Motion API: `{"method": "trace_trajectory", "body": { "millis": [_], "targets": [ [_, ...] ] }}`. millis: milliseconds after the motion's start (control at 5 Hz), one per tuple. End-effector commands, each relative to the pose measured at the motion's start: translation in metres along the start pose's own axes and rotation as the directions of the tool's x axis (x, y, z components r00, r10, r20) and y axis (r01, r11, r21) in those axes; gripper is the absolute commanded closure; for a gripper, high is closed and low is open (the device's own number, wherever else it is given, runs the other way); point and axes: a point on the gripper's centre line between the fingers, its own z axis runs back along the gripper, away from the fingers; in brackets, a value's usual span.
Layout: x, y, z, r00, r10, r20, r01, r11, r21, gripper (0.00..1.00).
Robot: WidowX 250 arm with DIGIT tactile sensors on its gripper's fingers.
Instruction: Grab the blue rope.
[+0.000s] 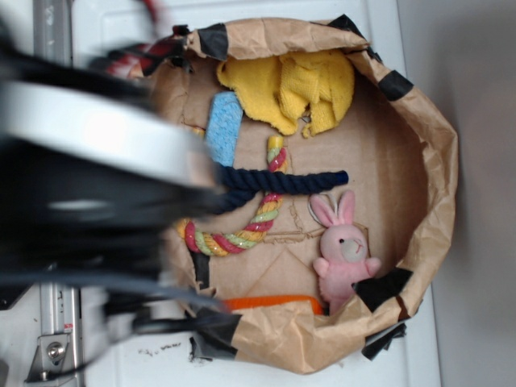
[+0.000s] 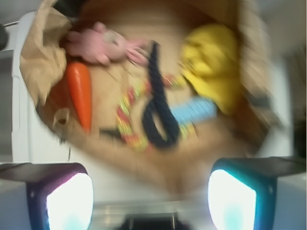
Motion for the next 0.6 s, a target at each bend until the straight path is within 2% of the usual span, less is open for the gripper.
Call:
{"method": "trace_trajectory", "body": {
  "millis": [0,200,400],
  "targets": [
    [0.011,0.029,-0.09,0.999,-0.024,-0.042,0.018,0.991,-0.134,0.0],
    [0.015,0.033,-0.129,0.989,-0.085,-0.125,0.064,0.984,-0.165,0.0],
    [0.029,0.02,-0.143,0.971,-0.127,-0.203,0.104,0.987,-0.122,0.0]
  ]
}}
